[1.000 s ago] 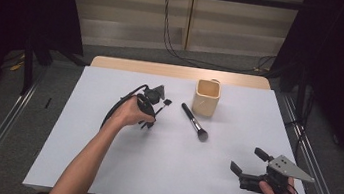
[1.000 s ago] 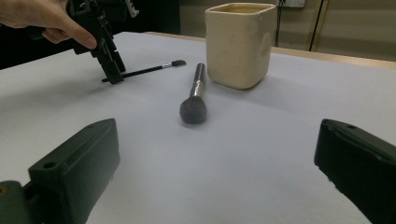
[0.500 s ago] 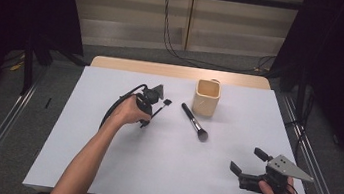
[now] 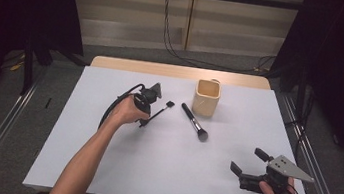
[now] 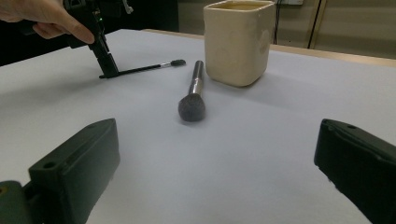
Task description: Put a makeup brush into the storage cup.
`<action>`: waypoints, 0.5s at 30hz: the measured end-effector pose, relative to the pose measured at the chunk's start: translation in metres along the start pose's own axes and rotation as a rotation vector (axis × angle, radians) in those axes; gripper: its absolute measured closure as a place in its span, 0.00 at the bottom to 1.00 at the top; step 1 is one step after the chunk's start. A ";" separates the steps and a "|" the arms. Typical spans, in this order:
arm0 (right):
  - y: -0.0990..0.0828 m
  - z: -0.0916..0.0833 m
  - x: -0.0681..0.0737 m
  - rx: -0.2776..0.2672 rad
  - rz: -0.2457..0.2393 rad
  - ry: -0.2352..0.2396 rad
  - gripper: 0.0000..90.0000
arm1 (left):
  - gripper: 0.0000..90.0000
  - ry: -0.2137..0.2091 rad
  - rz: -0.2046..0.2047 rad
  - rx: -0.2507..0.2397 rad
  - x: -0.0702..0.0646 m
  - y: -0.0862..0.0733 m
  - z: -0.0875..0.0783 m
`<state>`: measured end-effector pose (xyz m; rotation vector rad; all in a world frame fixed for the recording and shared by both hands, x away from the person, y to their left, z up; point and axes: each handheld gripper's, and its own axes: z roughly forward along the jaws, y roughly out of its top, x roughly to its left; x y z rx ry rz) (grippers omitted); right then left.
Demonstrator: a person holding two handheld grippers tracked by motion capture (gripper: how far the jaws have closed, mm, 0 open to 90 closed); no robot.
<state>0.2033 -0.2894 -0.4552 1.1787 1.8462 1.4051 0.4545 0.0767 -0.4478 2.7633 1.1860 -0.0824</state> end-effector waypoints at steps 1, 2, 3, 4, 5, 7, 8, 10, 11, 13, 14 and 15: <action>0.000 0.000 0.000 0.000 0.000 -0.001 0.00 | 0.96 -0.004 0.002 -0.011 0.000 -0.001 0.000; 0.000 0.000 0.000 0.000 0.001 -0.001 0.00 | 0.96 -0.002 -0.003 -0.016 0.000 -0.002 -0.001; 0.000 0.000 0.000 0.001 0.000 -0.001 0.00 | 0.96 -0.004 -0.003 -0.024 0.001 -0.003 -0.001; 0.000 0.000 0.000 0.002 0.000 -0.002 0.00 | 0.96 -0.008 -0.002 -0.033 0.002 -0.004 -0.001; 0.000 0.000 0.000 0.003 0.000 -0.001 0.00 | 0.96 -0.018 -0.005 -0.039 0.003 -0.005 -0.001; 0.000 0.000 0.000 0.002 -0.002 -0.001 0.00 | 0.96 -0.030 -0.016 -0.051 0.005 -0.007 -0.001; 0.000 0.000 0.000 0.002 -0.003 -0.001 0.00 | 0.96 -0.036 -0.013 -0.056 0.006 -0.008 -0.002; 0.000 0.000 0.000 0.002 -0.003 -0.002 0.00 | 0.96 -0.045 -0.020 -0.074 0.007 -0.010 -0.002; 0.000 0.000 0.000 0.002 -0.003 -0.003 0.00 | 0.96 -0.049 -0.022 -0.084 0.009 -0.011 -0.003; 0.000 0.000 0.000 0.002 -0.001 -0.002 0.00 | 0.96 -0.047 -0.033 -0.099 0.011 -0.013 -0.004; 0.000 0.000 0.000 0.003 -0.002 -0.003 0.00 | 0.96 -0.052 -0.040 -0.115 0.012 -0.014 -0.005; 0.000 0.000 0.000 0.004 -0.006 -0.002 0.00 | 0.96 -0.057 -0.042 -0.126 0.014 -0.015 -0.006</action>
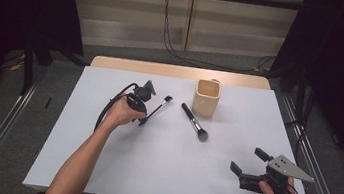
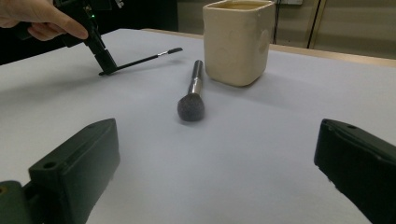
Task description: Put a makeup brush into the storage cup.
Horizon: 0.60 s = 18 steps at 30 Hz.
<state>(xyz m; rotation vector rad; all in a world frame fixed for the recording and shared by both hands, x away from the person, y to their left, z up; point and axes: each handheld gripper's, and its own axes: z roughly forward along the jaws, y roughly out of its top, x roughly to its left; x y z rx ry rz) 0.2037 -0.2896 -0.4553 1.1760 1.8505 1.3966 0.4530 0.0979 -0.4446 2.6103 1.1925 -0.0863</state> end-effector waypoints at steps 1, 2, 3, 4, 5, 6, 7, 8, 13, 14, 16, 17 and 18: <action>0.000 0.000 0.000 -0.001 0.001 0.000 0.00 | 0.96 -0.002 -0.002 -0.009 0.001 -0.001 -0.002; 0.000 0.000 0.000 -0.001 0.000 0.000 0.00 | 0.96 -0.006 -0.003 -0.025 0.002 -0.001 -0.004; 0.000 0.000 0.000 -0.001 0.001 0.000 0.00 | 0.96 -0.014 -0.007 -0.039 0.003 -0.002 -0.006; 0.000 0.000 0.000 -0.001 0.001 0.000 0.00 | 0.96 -0.014 -0.006 -0.052 0.003 -0.002 -0.008; 0.000 0.000 0.000 -0.001 0.002 0.000 0.00 | 0.96 -0.009 -0.007 -0.060 0.003 -0.002 -0.011; 0.000 0.000 0.000 -0.001 0.002 0.000 0.00 | 0.96 -0.020 -0.005 -0.074 0.005 -0.003 -0.013; 0.000 0.000 0.000 -0.001 0.002 0.000 0.00 | 0.96 -0.017 -0.007 -0.088 0.006 -0.004 -0.015; 0.000 0.000 0.000 -0.001 0.001 0.000 0.00 | 0.96 -0.020 -0.013 -0.099 0.007 -0.005 -0.017; 0.000 0.001 0.000 -0.001 0.000 0.001 0.00 | 0.96 -0.031 -0.021 -0.168 0.010 -0.010 -0.025; 0.000 0.001 0.000 -0.001 -0.001 0.001 0.00 | 0.96 -0.035 -0.015 -0.172 0.010 -0.011 -0.026; 0.000 0.001 0.000 0.000 0.000 0.001 0.00 | 0.96 -0.034 -0.015 -0.191 0.009 -0.013 -0.026; 0.000 0.001 0.000 -0.001 0.000 0.001 0.00 | 0.96 -0.038 -0.019 -0.206 0.009 -0.014 -0.026; 0.000 0.001 0.000 -0.001 0.000 0.000 0.00 | 0.96 -0.037 -0.017 -0.212 0.009 -0.015 -0.026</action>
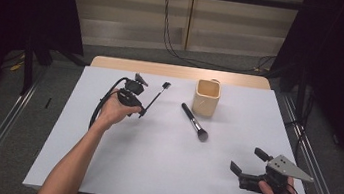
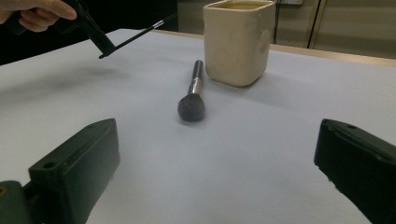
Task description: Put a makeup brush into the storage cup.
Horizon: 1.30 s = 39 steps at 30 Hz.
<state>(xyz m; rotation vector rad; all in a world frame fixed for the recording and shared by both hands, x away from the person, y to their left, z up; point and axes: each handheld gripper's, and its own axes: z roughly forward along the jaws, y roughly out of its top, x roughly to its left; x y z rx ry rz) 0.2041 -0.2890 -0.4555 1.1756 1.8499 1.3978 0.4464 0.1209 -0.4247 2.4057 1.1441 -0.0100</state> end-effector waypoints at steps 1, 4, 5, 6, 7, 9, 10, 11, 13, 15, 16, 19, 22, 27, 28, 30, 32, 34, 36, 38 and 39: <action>0.000 0.000 0.000 0.000 0.000 0.000 0.00 | 0.96 -0.004 0.000 -0.006 0.001 -0.001 0.000; 0.000 0.000 0.000 0.000 0.000 0.000 0.00 | 0.96 -0.007 -0.006 -0.020 0.002 -0.005 0.000; 0.000 0.000 0.000 0.000 0.000 0.000 0.00 | 0.96 -0.004 -0.008 -0.031 0.002 -0.006 0.000; 0.000 0.000 0.000 0.000 0.001 0.001 0.00 | 0.96 -0.001 -0.006 -0.039 0.002 -0.007 0.000; 0.000 0.000 0.000 0.000 0.000 0.001 0.00 | 0.96 0.000 -0.009 -0.055 0.002 -0.008 -0.001; 0.000 0.000 0.000 0.000 0.000 0.000 0.00 | 0.96 -0.002 -0.009 -0.088 0.001 -0.010 -0.003; 0.000 0.000 0.000 0.000 0.000 0.000 0.00 | 0.96 -0.002 -0.012 -0.113 0.001 -0.012 -0.003; 0.000 0.000 0.000 0.000 0.001 0.001 0.00 | 0.96 -0.004 -0.005 -0.135 0.000 -0.013 -0.004; 0.000 0.000 0.000 0.000 -0.001 0.001 0.00 | 0.96 -0.006 -0.015 -0.178 -0.002 -0.015 -0.004; 0.000 0.000 0.000 0.000 0.000 0.002 0.00 | 0.96 -0.008 -0.005 -0.211 -0.003 -0.017 -0.005; 0.000 0.001 0.000 0.000 0.004 0.002 0.00 | 0.96 -0.013 -0.007 -0.228 -0.004 -0.018 -0.005; 0.000 0.001 0.001 -0.001 0.003 0.003 0.00 | 0.96 -0.018 -0.004 -0.286 -0.007 -0.020 -0.005; 0.000 0.001 0.000 -0.001 0.007 0.002 0.00 | 0.96 -0.019 0.013 -0.330 -0.009 -0.021 -0.006; 0.000 0.001 0.000 -0.001 0.003 0.003 0.00 | 0.96 -0.020 0.024 -0.378 -0.011 -0.024 -0.011; 0.000 0.001 0.001 0.000 0.002 0.003 0.00 | 0.96 -0.029 0.023 -0.390 -0.011 -0.024 -0.011; 0.000 0.001 0.001 -0.001 0.001 0.001 0.00 | 0.96 -0.023 0.033 -0.412 -0.012 -0.026 -0.012; 0.000 0.001 0.001 -0.002 0.002 0.001 0.00 | 0.96 -0.017 0.043 -0.432 -0.013 -0.028 -0.013; 0.000 0.001 0.001 -0.002 0.002 0.001 0.00 | 0.96 -0.014 0.042 -0.455 -0.015 -0.030 -0.012; 0.000 0.001 0.001 0.000 0.002 0.002 0.00 | 0.96 -0.010 0.052 -0.479 -0.018 -0.032 -0.012; 0.000 0.001 0.001 0.001 0.003 0.003 0.00 | 0.96 -0.001 0.075 -0.504 -0.019 -0.034 -0.012; 0.000 0.001 0.001 -0.001 0.002 0.002 0.00 | 0.96 -0.007 0.074 -0.513 -0.019 -0.035 -0.012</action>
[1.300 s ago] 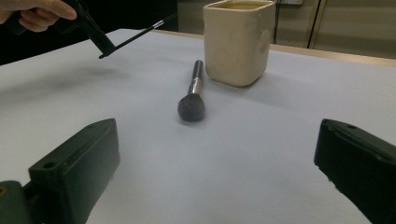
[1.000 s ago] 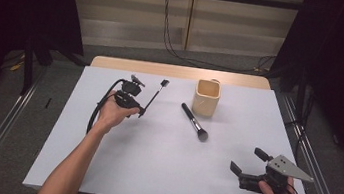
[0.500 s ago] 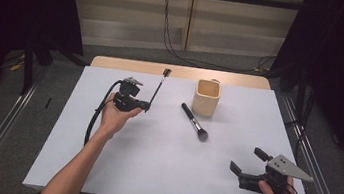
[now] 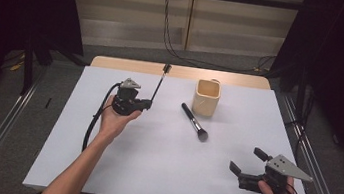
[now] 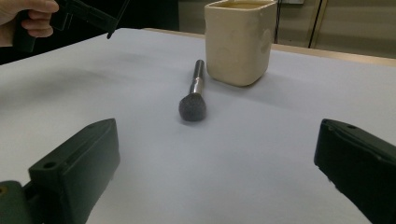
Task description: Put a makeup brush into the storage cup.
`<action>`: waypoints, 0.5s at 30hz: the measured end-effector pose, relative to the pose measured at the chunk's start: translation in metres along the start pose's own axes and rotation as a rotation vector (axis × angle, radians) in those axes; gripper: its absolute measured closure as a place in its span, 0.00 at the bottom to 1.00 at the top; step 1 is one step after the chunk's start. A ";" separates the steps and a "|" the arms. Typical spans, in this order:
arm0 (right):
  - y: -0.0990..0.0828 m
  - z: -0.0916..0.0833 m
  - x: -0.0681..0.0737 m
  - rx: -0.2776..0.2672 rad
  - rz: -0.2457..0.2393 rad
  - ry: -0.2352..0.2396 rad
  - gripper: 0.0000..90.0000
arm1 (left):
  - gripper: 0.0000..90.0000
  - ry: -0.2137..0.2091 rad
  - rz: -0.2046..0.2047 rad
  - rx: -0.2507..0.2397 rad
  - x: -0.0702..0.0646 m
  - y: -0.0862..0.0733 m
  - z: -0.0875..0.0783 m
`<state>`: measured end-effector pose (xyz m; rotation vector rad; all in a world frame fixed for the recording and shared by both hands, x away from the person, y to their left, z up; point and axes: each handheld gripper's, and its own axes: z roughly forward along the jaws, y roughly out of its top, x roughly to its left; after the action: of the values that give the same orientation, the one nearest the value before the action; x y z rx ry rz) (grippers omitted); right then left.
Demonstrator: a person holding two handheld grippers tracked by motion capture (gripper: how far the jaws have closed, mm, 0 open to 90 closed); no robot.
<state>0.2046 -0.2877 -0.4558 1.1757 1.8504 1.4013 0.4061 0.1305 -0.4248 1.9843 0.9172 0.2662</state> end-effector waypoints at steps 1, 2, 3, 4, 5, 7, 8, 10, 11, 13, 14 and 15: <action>0.000 0.000 0.000 0.000 -0.001 0.000 0.00 | 0.96 -0.007 0.002 -0.019 -0.001 -0.001 -0.001; 0.000 0.000 0.000 -0.002 -0.001 0.000 0.00 | 0.96 -0.012 0.013 -0.035 -0.001 -0.002 -0.003; 0.000 0.000 0.000 -0.002 -0.001 0.001 0.00 | 0.96 -0.020 0.013 -0.036 -0.002 -0.002 -0.004; 0.000 0.000 0.000 -0.002 0.000 0.000 0.00 | 0.96 -0.024 0.014 -0.047 -0.002 -0.002 -0.005; 0.000 -0.001 0.000 -0.002 -0.004 0.000 0.00 | 0.96 -0.024 0.018 -0.060 -0.003 -0.003 -0.006; 0.000 -0.001 0.000 -0.001 -0.002 0.001 0.00 | 0.96 -0.030 0.022 -0.082 -0.002 -0.003 -0.009; 0.000 0.000 0.000 -0.002 0.002 0.001 0.00 | 0.96 -0.036 0.021 -0.100 -0.002 -0.004 -0.011; 0.000 -0.001 0.001 -0.002 -0.001 0.004 0.00 | 0.96 -0.028 0.023 -0.121 -0.001 -0.005 -0.014; 0.000 0.000 0.001 -0.003 0.001 0.003 0.00 | 0.96 -0.030 0.019 -0.129 -0.001 -0.006 -0.015; 0.000 0.000 0.001 -0.004 0.002 0.004 0.00 | 0.96 -0.027 0.028 -0.135 -0.001 -0.007 -0.017; 0.000 0.000 0.001 -0.004 0.002 0.003 0.00 | 0.96 -0.031 0.026 -0.144 -0.001 -0.008 -0.018; 0.000 0.000 0.001 -0.004 0.004 0.002 0.00 | 0.96 -0.034 0.028 -0.149 -0.001 -0.009 -0.020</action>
<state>0.2045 -0.2867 -0.4558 1.1775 1.8462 1.4082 0.3912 0.1457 -0.4208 1.8597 0.8246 0.3075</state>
